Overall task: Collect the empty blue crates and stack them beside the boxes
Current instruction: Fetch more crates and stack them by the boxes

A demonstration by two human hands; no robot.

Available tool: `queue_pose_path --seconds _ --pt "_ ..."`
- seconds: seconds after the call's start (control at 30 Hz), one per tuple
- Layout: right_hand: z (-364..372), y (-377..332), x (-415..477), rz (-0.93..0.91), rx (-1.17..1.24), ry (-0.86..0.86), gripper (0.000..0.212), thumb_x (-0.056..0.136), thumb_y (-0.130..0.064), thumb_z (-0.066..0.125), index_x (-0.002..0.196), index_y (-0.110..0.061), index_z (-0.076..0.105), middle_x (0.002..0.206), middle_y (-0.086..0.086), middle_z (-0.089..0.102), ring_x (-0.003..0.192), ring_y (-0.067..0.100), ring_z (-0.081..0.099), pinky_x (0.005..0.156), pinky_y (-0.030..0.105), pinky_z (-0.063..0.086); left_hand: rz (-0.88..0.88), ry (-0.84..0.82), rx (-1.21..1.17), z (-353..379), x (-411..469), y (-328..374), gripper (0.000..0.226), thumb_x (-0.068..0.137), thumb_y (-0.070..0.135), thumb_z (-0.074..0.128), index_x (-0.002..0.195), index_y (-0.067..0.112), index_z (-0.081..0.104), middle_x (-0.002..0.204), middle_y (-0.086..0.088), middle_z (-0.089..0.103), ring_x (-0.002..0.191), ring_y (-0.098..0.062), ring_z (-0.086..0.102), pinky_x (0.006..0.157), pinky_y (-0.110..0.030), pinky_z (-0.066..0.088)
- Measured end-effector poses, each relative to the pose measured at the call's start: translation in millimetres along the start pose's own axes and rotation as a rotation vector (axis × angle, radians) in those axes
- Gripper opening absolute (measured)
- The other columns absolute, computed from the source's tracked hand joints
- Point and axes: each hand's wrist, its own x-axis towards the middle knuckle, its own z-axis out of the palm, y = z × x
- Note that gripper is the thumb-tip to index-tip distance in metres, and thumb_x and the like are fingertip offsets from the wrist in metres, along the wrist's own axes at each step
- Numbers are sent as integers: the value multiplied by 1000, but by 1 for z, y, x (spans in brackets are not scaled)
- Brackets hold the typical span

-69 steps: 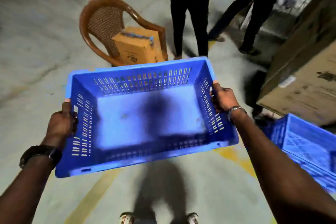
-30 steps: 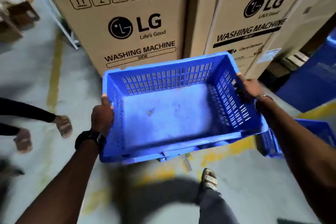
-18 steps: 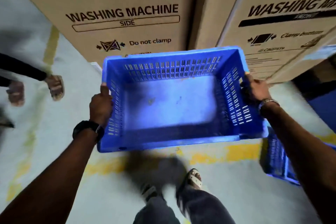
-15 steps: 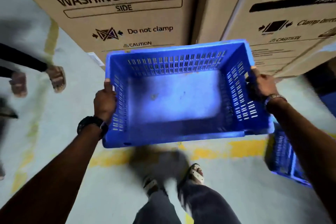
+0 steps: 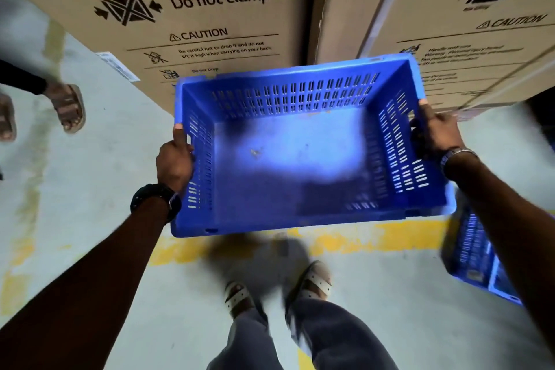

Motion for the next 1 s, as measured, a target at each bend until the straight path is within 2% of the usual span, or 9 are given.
queue_pose_path --seconds 0.1,0.17,0.27,0.37,0.43,0.5,0.63,0.83,1.0 --pt "4 3 10 -12 -17 -1 51 94 -62 49 75 -15 55 60 5 51 29 11 42 37 18 34 -20 10 3 13 4 -4 74 101 71 24 69 14 59 71 -10 64 73 -37 64 80 -50 55" --pt "11 8 16 -20 -20 -3 52 94 -61 49 74 -14 56 62 7 51 29 12 41 37 20 34 -15 22 7 17 11 -11 73 101 71 25 68 14 58 67 -8 63 71 -36 63 79 -50 55" --pt "25 24 24 -18 -31 1 52 95 -61 48 72 -14 57 58 5 51 31 12 42 36 20 35 -14 36 12 21 18 -23 71 103 68 26 67 16 57 67 -8 62 70 -34 62 80 -51 56" --pt "34 41 29 -2 -1 15 51 94 -61 50 72 -16 58 44 -8 52 37 13 43 39 21 35 3 51 -2 26 24 -33 68 104 65 26 67 16 56 67 -6 62 69 -33 61 78 -47 54" --pt "38 43 33 18 49 2 50 93 -61 52 72 -16 57 41 -9 50 35 11 42 39 19 34 42 75 4 30 27 -38 68 105 64 25 67 16 56 70 -7 63 73 -35 64 78 -45 53" --pt "39 38 35 31 75 4 49 92 -61 52 73 -17 57 41 -10 49 33 10 41 38 17 32 42 78 4 33 30 -39 70 105 65 24 68 16 57 72 -10 65 76 -37 65 78 -44 53" --pt "41 30 45 12 43 9 50 92 -63 51 74 -17 58 40 -10 50 30 11 41 36 16 32 -7 57 -22 32 47 -30 75 98 75 24 65 18 59 66 -6 63 76 -37 66 83 -53 56" --pt "35 24 57 5 37 -46 52 90 -65 51 72 -17 58 47 -5 50 37 15 40 39 20 33 -17 6 -42 36 50 -23 77 93 79 23 56 19 54 56 -4 56 62 -31 56 79 -57 56" --pt "29 26 56 -6 28 -46 53 90 -67 50 71 -18 56 52 -2 49 34 15 40 37 19 32 -37 14 -63 42 32 -31 72 98 73 25 62 18 54 57 -5 57 64 -30 57 79 -57 56"
